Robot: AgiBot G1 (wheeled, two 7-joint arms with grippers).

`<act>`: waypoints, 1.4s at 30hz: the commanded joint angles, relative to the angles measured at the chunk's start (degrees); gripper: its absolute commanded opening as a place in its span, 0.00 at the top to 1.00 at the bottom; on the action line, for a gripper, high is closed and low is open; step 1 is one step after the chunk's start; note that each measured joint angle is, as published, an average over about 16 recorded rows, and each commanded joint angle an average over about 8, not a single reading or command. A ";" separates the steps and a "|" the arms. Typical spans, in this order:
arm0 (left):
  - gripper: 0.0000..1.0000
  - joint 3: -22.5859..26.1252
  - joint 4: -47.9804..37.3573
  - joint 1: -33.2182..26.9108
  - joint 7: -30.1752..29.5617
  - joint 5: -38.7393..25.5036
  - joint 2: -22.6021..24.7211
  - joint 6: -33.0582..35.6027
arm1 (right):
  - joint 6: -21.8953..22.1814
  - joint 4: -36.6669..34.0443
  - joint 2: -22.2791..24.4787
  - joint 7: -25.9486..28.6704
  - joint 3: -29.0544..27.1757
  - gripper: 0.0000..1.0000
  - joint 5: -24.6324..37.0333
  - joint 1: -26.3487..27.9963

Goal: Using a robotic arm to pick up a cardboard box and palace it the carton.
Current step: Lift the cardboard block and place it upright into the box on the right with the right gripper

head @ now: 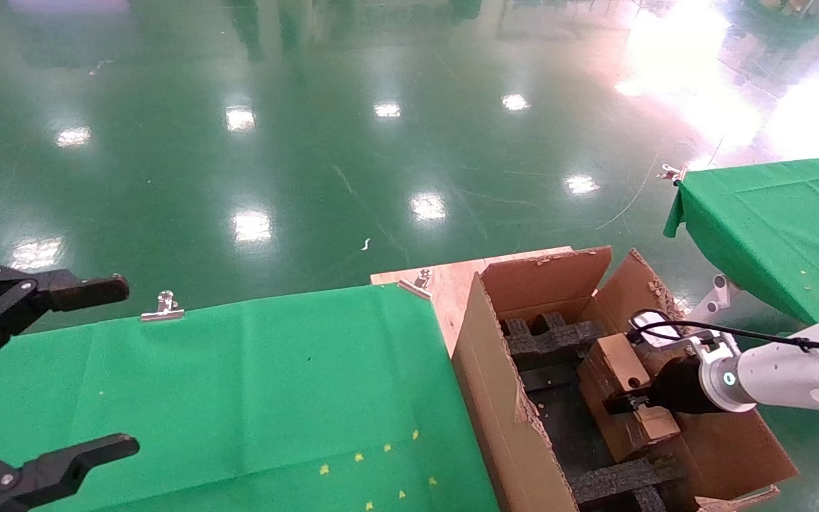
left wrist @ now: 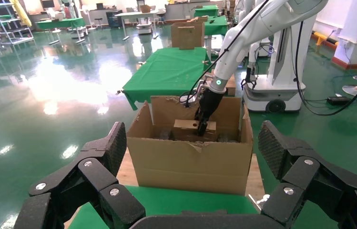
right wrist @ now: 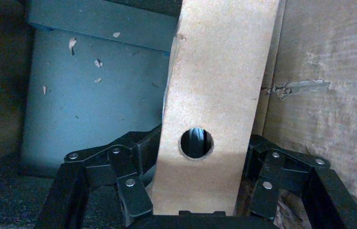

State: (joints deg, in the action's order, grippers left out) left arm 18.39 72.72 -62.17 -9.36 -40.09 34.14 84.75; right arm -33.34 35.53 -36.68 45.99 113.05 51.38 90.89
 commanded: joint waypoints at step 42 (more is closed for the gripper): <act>0.00 0.04 -0.02 -0.01 0.03 0.03 -0.01 0.00 | -1.09 8.39 5.86 -1.13 -2.89 0.00 1.69 13.16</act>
State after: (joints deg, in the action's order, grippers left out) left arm 18.43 72.69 -62.18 -9.34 -40.06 34.12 84.75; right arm -35.05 44.92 -30.41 44.31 109.84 52.95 104.49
